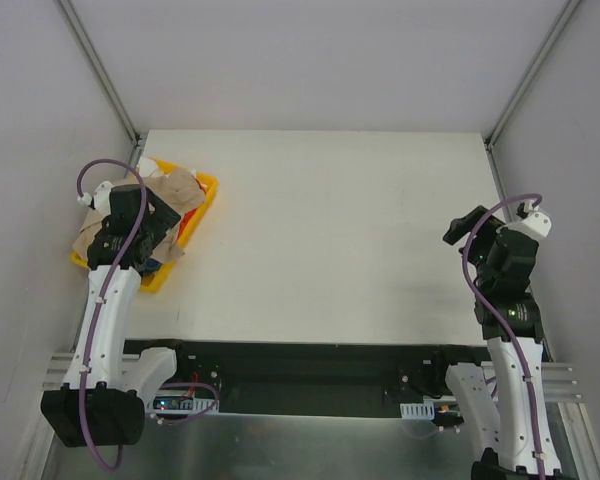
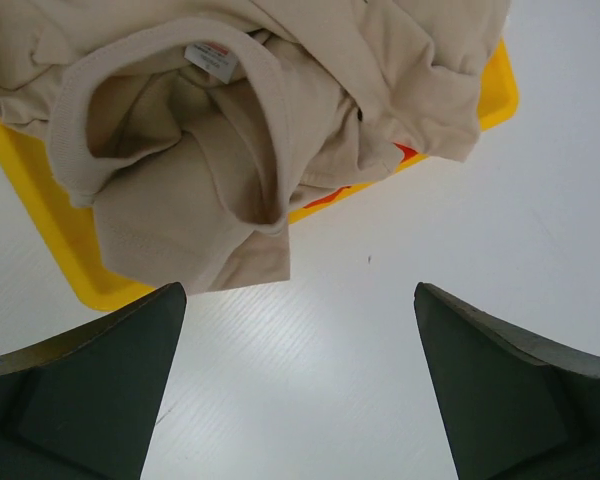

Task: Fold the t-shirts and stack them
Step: Grab crumpled tshirt from bin with the left arm

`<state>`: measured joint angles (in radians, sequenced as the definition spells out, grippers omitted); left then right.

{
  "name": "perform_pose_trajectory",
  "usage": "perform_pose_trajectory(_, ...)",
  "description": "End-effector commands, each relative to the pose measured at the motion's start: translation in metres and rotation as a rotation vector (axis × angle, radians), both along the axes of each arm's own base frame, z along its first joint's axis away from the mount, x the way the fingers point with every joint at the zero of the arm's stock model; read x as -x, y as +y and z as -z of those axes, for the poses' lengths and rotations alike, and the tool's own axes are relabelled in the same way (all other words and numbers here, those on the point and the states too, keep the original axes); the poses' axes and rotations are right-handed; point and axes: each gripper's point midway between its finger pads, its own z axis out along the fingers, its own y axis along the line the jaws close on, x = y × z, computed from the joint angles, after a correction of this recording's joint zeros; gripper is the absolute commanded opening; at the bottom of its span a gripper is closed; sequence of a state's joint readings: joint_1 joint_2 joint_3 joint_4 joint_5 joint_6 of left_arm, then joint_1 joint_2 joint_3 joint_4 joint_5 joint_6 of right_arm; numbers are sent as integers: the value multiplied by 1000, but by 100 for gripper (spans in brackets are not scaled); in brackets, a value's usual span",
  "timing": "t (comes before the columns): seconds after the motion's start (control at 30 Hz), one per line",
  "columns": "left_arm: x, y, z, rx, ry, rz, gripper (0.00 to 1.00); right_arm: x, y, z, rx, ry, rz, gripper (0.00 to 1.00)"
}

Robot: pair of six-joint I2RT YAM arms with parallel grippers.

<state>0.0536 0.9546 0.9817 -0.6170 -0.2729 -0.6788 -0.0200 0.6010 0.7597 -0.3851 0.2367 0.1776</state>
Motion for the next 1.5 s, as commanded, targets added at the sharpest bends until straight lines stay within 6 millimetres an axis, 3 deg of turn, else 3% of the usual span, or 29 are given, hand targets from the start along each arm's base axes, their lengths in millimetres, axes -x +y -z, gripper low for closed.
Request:
perform_pose_trajectory(0.0,6,19,8,-40,67,-114,99,-9,22,-17,11,-107,-142,97)
perform_pose_trajectory(0.1,2,21,11,-19,111,-148,99,-12,35,-8,10,-78,-221,97)
perform_pose_trajectory(0.17,-1,22,16,-8,128,-170,99,-12,24,0,-10,-42,-140,97)
perform_pose_trajectory(0.3,-6,31,21,-8,144,-236,99,-15,35,1,-11,-23,-215,97)
perform_pose_trajectory(0.5,-20,39,34,-31,219,-236,99,-14,23,16,-22,61,-130,97)
perform_pose_trajectory(0.7,-28,54,54,-14,290,-292,97,-16,25,14,-15,59,-152,97)
perform_pose_trajectory(0.83,-44,54,60,29,321,-265,78,-18,28,15,-15,63,-172,97)
perform_pose_trajectory(0.87,-46,54,60,34,320,-262,64,-18,28,14,-13,63,-173,97)
perform_pose_trajectory(0.93,-53,53,57,41,313,-246,52,-18,28,15,-9,67,-174,97)
perform_pose_trajectory(1.2,-52,55,35,22,266,-253,37,-22,30,20,-12,98,-186,97)
perform_pose_trajectory(1.47,-47,62,17,-18,234,-267,3,-23,28,23,-12,127,-177,97)
